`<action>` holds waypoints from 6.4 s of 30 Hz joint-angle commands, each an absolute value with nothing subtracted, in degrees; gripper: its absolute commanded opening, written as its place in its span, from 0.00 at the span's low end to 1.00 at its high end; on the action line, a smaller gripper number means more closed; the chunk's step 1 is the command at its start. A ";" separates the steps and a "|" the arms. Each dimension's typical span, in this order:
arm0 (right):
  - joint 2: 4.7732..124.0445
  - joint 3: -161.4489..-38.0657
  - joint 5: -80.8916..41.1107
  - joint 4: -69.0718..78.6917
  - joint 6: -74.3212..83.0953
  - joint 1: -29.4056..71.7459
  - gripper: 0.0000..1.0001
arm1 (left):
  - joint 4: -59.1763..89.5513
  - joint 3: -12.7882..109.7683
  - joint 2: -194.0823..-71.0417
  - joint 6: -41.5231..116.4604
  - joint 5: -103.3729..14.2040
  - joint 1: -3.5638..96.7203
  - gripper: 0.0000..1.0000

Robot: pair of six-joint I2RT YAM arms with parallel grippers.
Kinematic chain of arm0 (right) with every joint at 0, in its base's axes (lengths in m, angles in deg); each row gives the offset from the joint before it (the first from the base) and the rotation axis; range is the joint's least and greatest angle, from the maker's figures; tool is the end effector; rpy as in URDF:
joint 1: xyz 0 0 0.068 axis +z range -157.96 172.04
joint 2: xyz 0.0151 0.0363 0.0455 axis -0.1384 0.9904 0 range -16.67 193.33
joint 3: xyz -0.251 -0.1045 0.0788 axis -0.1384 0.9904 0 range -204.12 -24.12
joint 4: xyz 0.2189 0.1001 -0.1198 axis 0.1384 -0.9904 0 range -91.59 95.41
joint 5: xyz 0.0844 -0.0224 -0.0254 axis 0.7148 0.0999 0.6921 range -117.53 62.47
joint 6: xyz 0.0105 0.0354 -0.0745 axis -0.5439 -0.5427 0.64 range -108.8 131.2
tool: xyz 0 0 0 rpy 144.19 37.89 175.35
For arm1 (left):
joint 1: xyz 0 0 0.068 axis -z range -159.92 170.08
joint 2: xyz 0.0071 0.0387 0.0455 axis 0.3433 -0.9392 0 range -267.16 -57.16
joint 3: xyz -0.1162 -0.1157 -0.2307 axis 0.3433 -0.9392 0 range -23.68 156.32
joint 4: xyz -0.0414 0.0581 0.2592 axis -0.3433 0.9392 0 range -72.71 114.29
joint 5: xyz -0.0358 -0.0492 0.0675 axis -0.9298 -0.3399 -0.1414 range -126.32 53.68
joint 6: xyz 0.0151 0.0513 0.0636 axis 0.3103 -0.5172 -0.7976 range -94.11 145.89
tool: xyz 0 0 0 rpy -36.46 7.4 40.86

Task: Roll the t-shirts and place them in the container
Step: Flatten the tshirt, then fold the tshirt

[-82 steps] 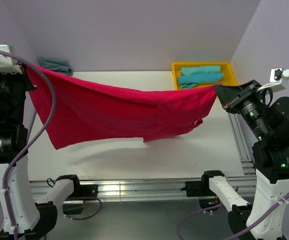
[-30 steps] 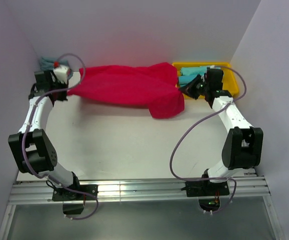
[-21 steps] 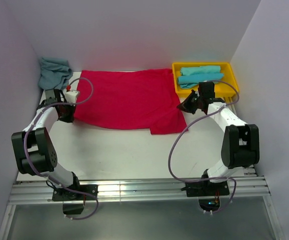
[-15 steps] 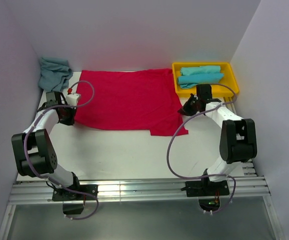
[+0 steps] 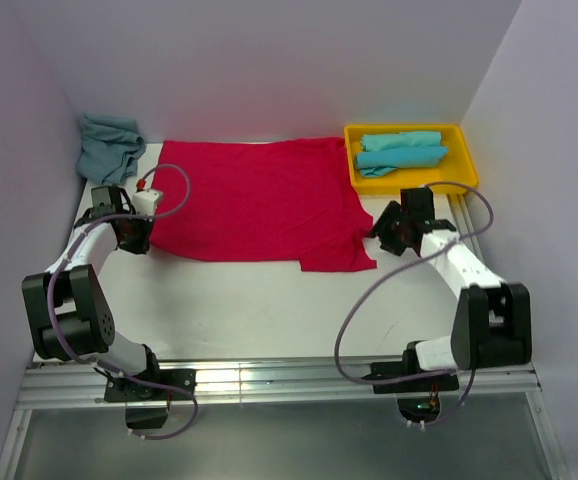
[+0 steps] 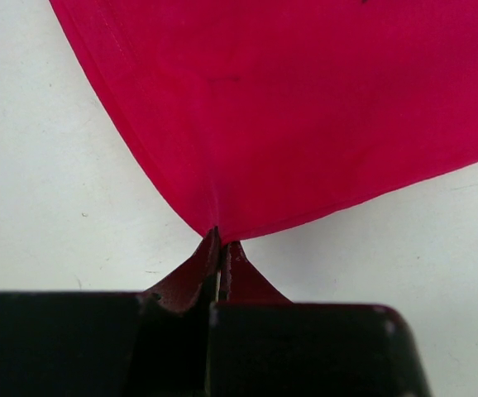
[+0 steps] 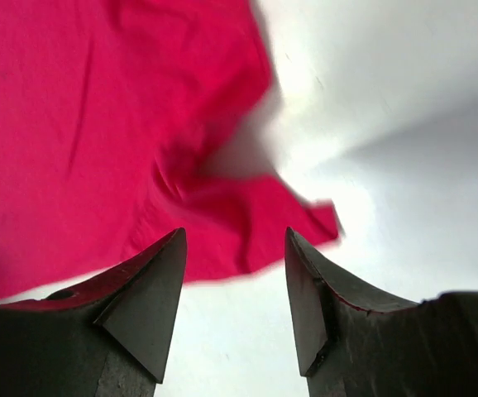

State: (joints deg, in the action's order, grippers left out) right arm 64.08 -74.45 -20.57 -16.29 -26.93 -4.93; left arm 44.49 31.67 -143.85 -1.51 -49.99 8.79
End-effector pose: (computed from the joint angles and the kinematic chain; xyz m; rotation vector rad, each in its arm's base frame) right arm 0.3131 0.0255 0.1929 0.7119 2.4256 0.4489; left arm 0.3237 0.0471 0.1840 0.4421 2.5100 -0.0503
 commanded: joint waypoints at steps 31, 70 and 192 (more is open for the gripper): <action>61.99 -58.58 -26.13 -4.88 -32.39 -4.62 0.42 | 45.77 30.02 -139.34 -3.03 -52.23 8.57 0.00; 6.28 -53.65 -23.05 -38.62 -38.28 -2.24 0.00 | 47.79 21.50 -129.06 -6.54 -48.19 8.65 0.00; 45.73 -54.54 -19.35 0.31 -35.82 -3.91 0.50 | 65.55 56.13 -165.35 5.14 -62.51 -0.57 0.70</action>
State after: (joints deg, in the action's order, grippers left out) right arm 48.63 -55.85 -19.74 -4.66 -34.21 -4.19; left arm 65.80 56.28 -164.99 3.45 -57.16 0.22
